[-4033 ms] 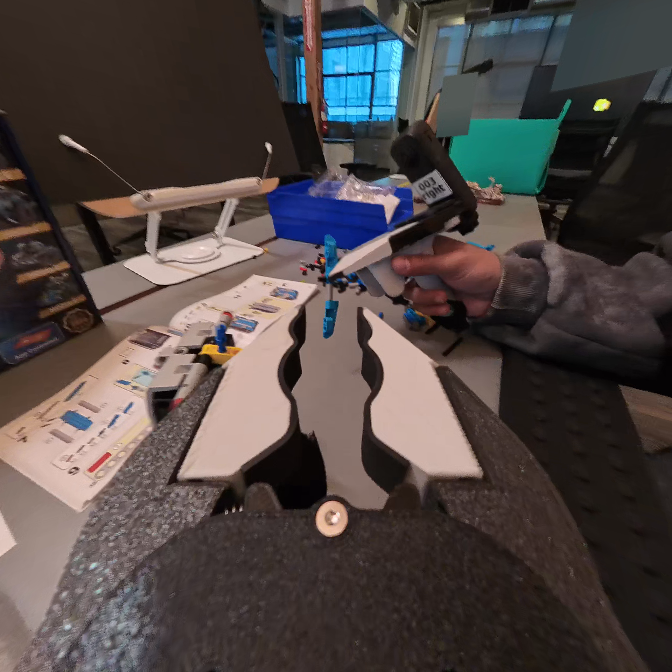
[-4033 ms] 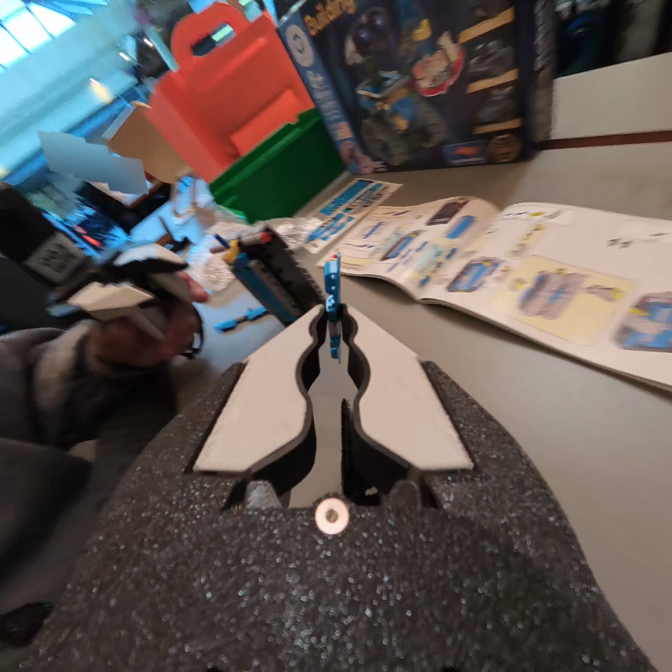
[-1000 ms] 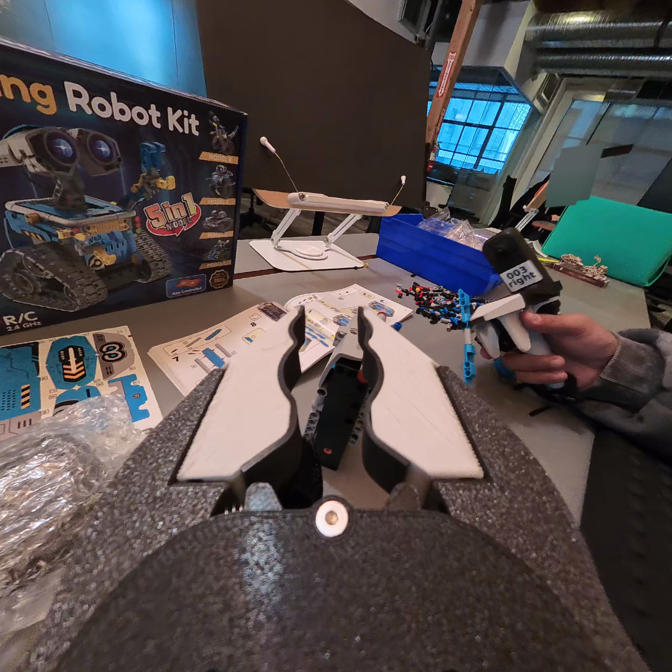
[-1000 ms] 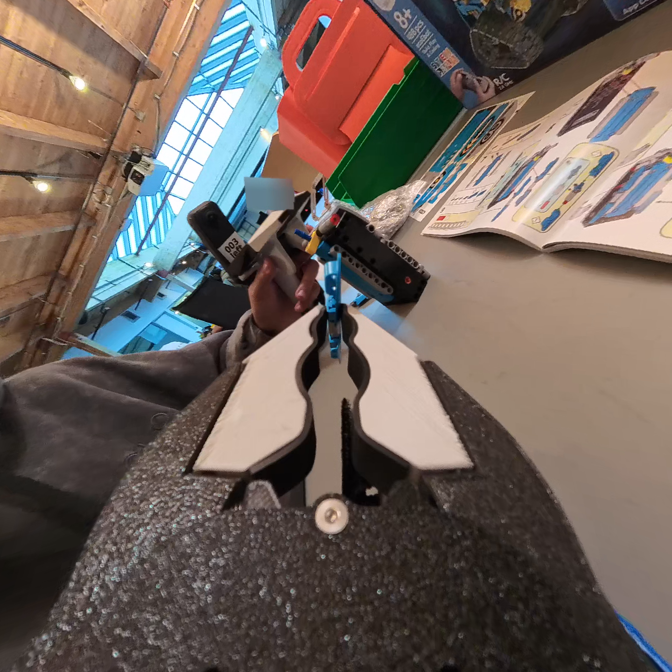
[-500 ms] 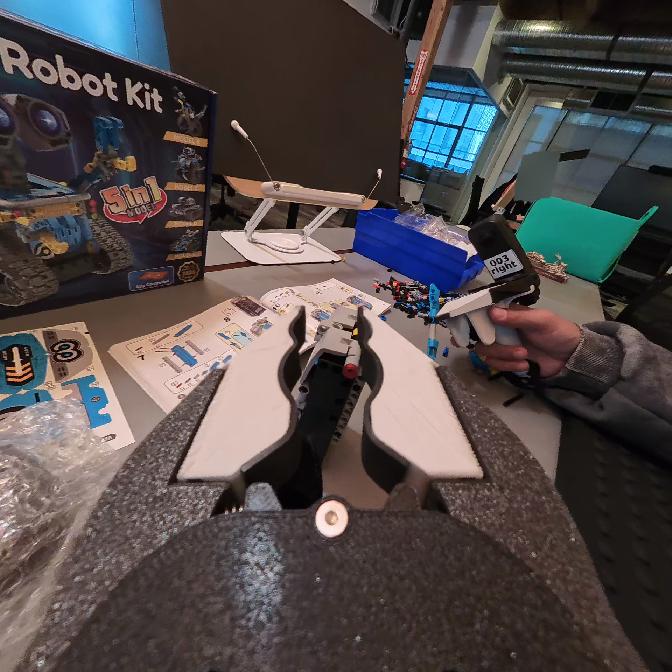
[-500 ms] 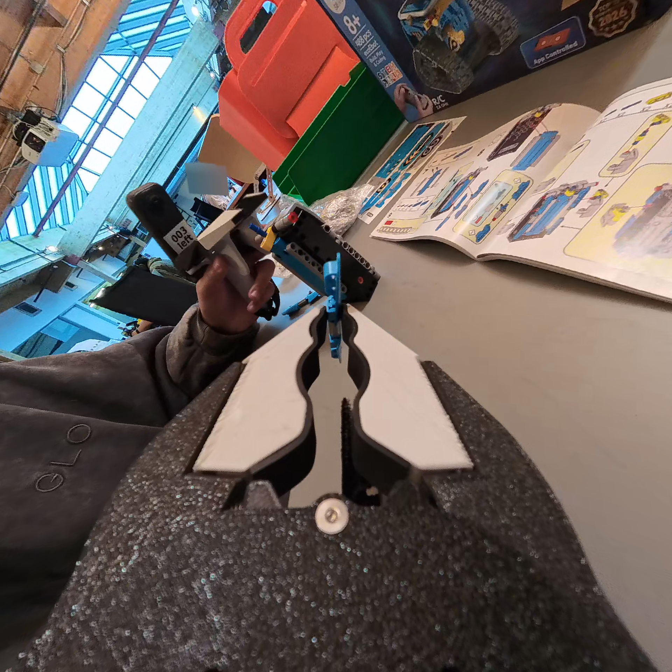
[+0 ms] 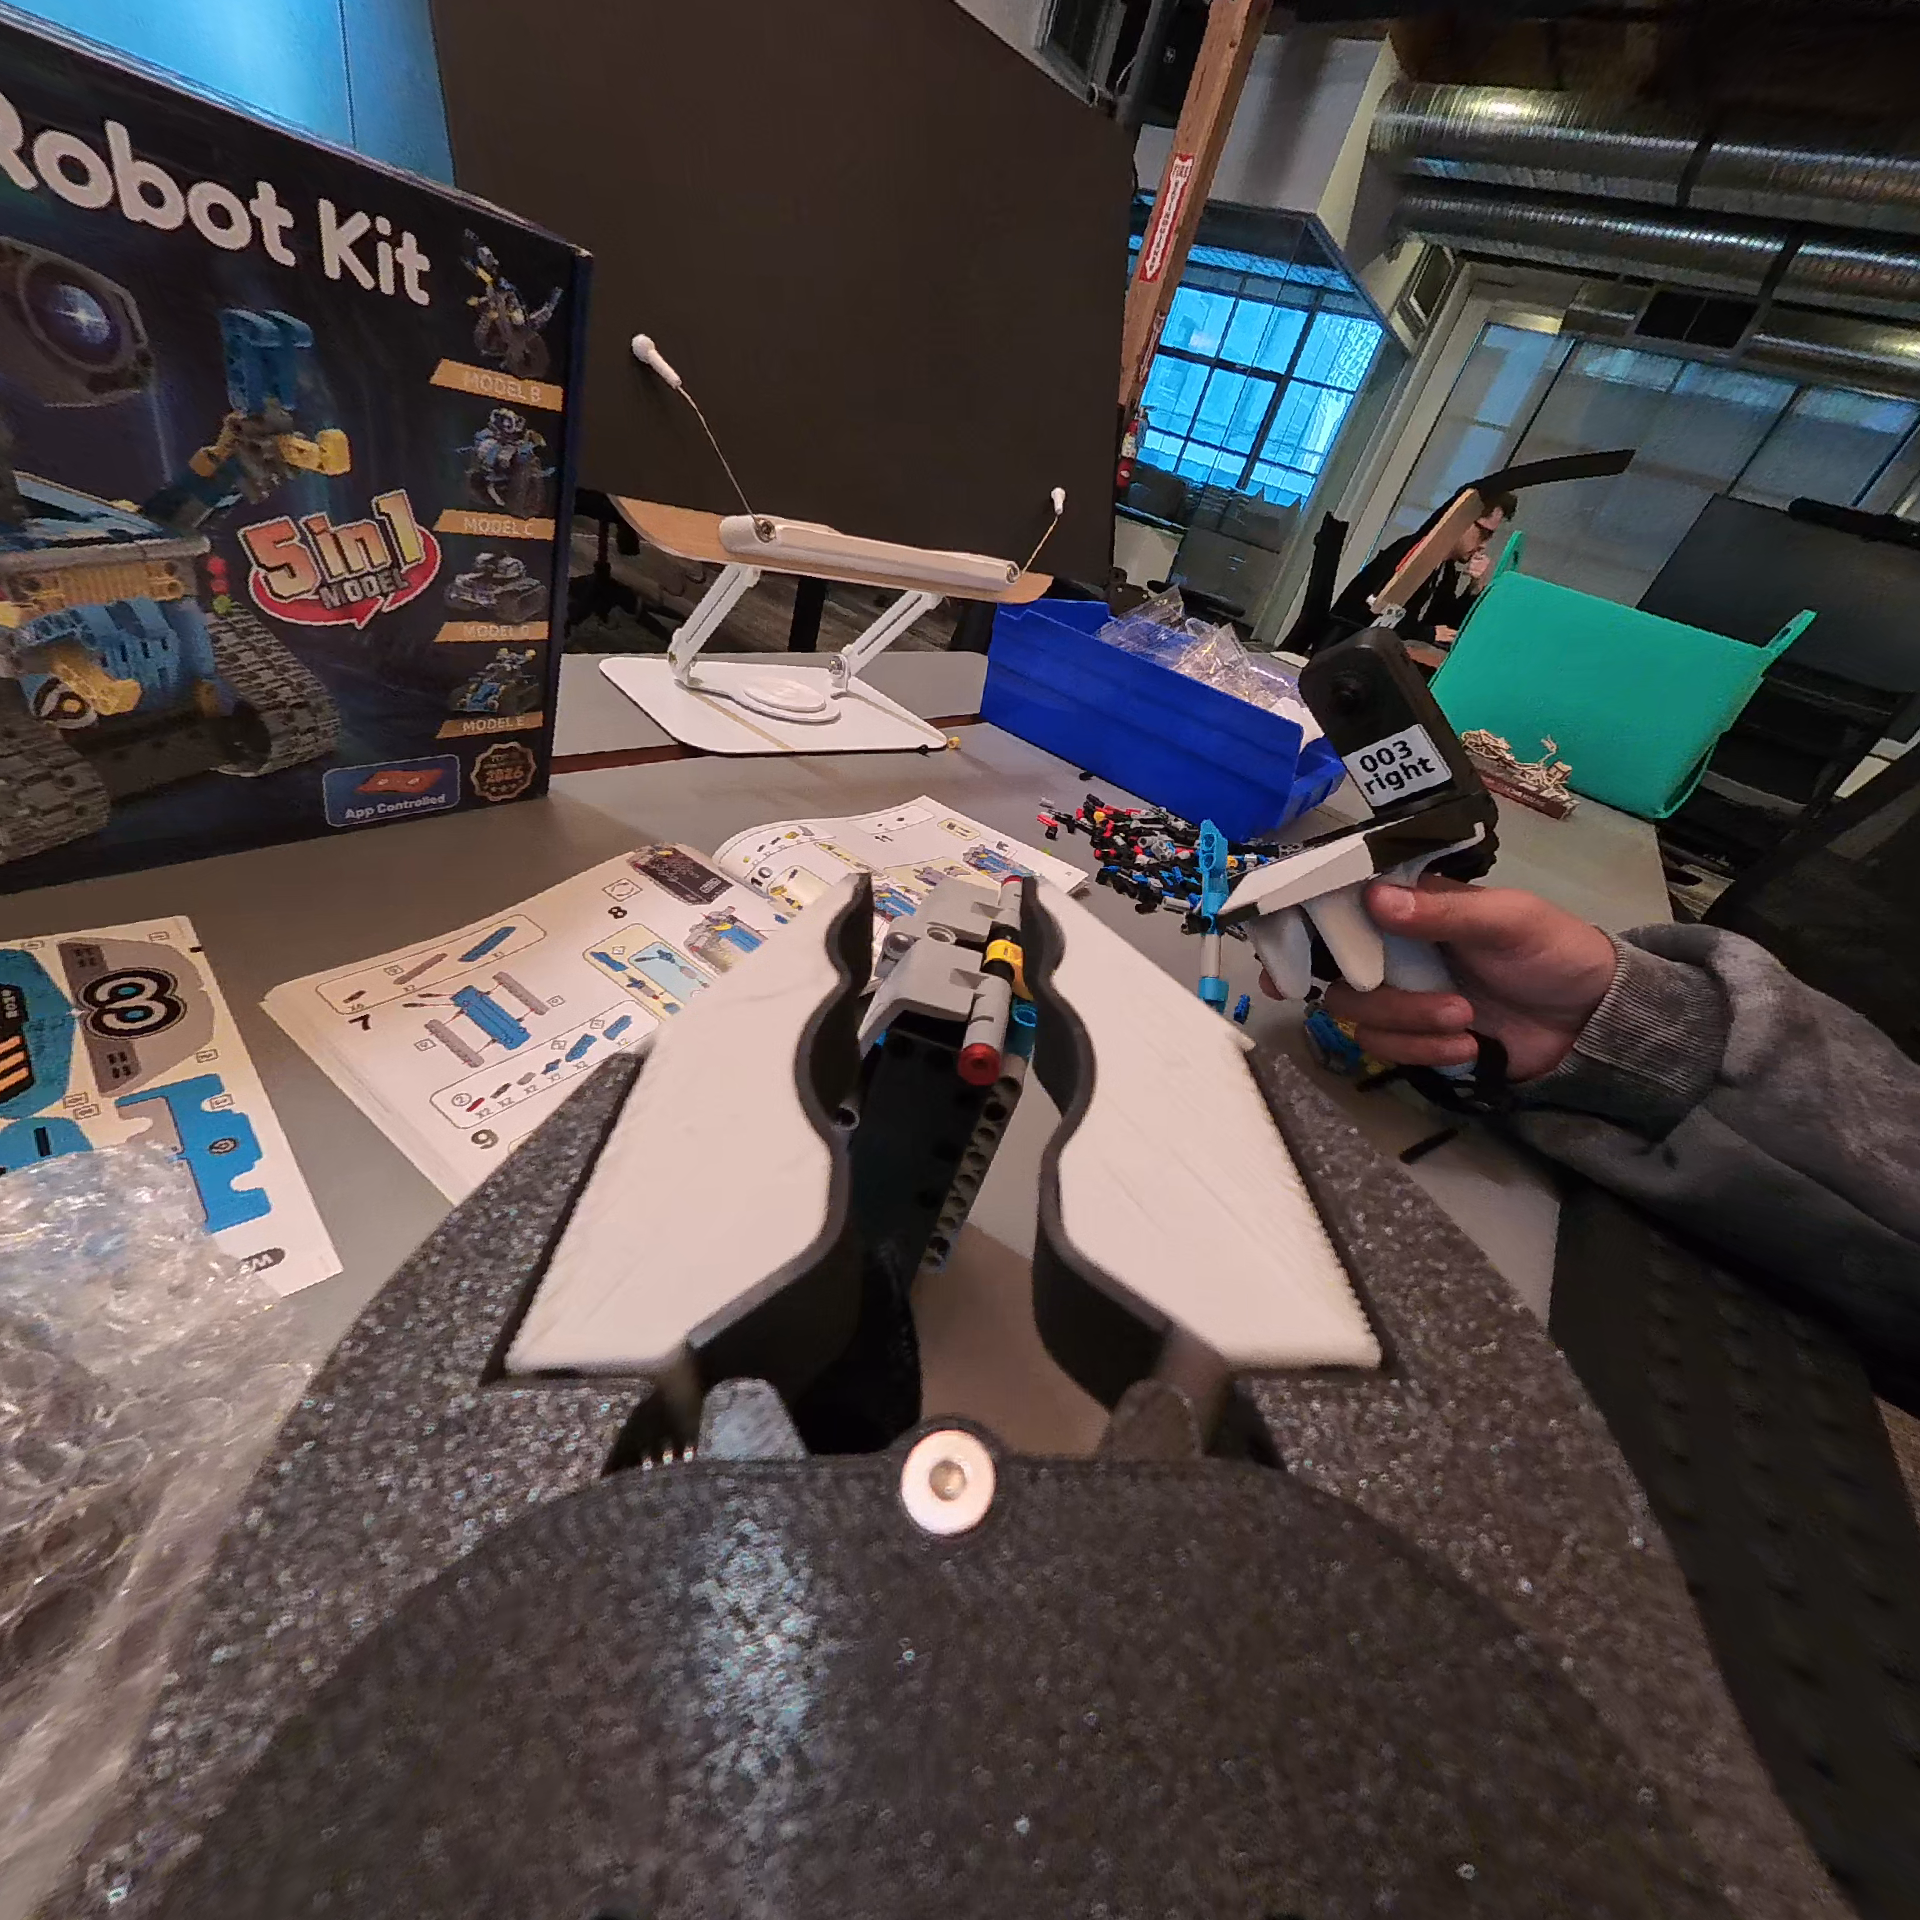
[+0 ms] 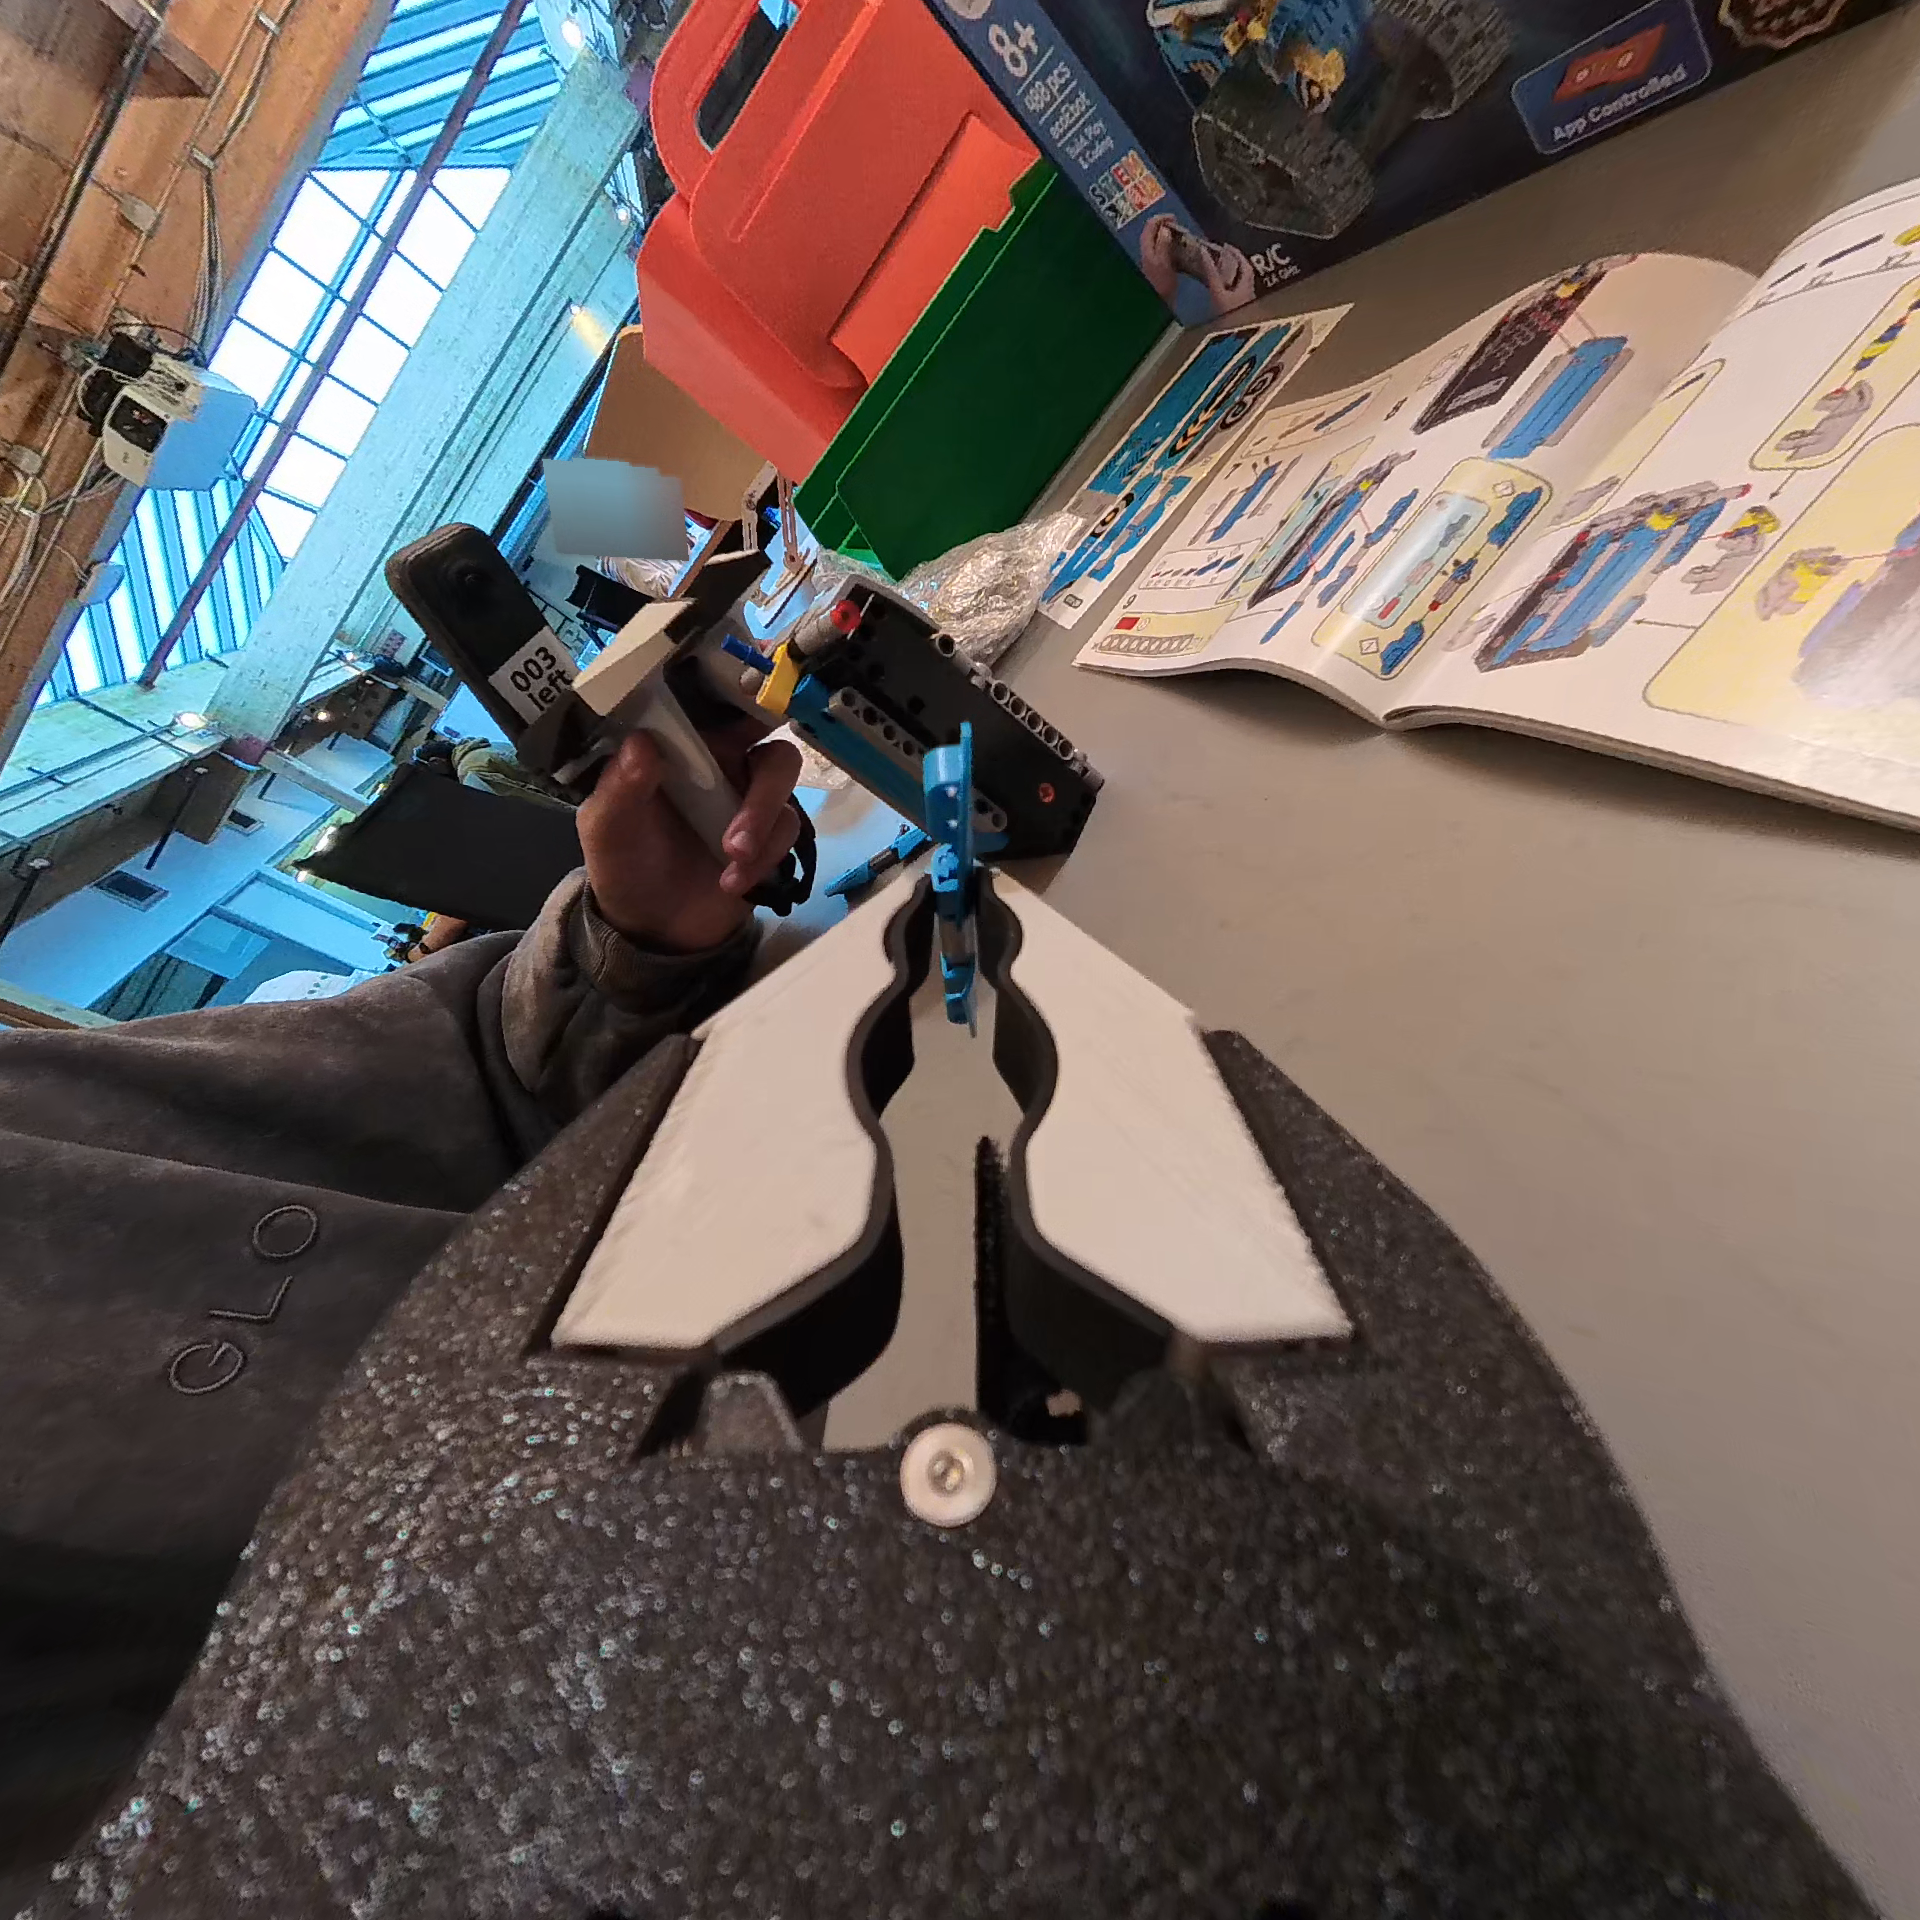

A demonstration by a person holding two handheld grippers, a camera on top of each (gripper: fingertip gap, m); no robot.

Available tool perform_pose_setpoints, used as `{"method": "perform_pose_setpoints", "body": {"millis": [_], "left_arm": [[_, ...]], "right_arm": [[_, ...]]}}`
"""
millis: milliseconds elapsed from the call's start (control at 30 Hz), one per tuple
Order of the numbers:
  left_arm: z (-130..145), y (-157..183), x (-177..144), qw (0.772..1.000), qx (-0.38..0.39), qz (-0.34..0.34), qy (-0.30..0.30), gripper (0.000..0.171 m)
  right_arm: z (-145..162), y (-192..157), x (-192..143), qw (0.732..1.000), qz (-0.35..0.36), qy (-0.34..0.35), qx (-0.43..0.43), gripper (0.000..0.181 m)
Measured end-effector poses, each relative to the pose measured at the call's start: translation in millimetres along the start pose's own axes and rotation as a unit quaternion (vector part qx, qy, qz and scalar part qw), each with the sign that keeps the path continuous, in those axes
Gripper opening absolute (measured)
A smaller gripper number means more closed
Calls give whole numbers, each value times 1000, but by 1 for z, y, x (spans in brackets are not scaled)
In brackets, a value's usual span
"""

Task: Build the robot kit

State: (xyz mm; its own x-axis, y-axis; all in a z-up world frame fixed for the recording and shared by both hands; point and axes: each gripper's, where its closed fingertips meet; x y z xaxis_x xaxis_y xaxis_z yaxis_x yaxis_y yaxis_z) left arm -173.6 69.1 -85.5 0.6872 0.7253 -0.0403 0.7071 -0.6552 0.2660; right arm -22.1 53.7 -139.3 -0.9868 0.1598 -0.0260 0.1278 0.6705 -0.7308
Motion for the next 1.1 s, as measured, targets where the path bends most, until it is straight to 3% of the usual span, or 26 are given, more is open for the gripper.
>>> {"method": "perform_pose_setpoints", "body": {"millis": [1100], "left_arm": [[6, -4, 3, 1000, -3, -7, -12, 27]], "right_arm": [[3, 0, 0, 1000, -1, -5, 8, 7]]}}
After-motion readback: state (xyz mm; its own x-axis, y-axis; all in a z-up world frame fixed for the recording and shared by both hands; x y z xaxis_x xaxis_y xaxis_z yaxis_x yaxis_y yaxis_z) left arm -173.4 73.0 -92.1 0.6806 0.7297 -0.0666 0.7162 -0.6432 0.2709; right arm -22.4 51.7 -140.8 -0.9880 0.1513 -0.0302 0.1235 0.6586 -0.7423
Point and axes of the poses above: each gripper's, where its closed fingertips meet, x out along the fingers, z out of its underside, y = z × x across the jaws, and after that the axes turned 10 degrees about -z, right-handed
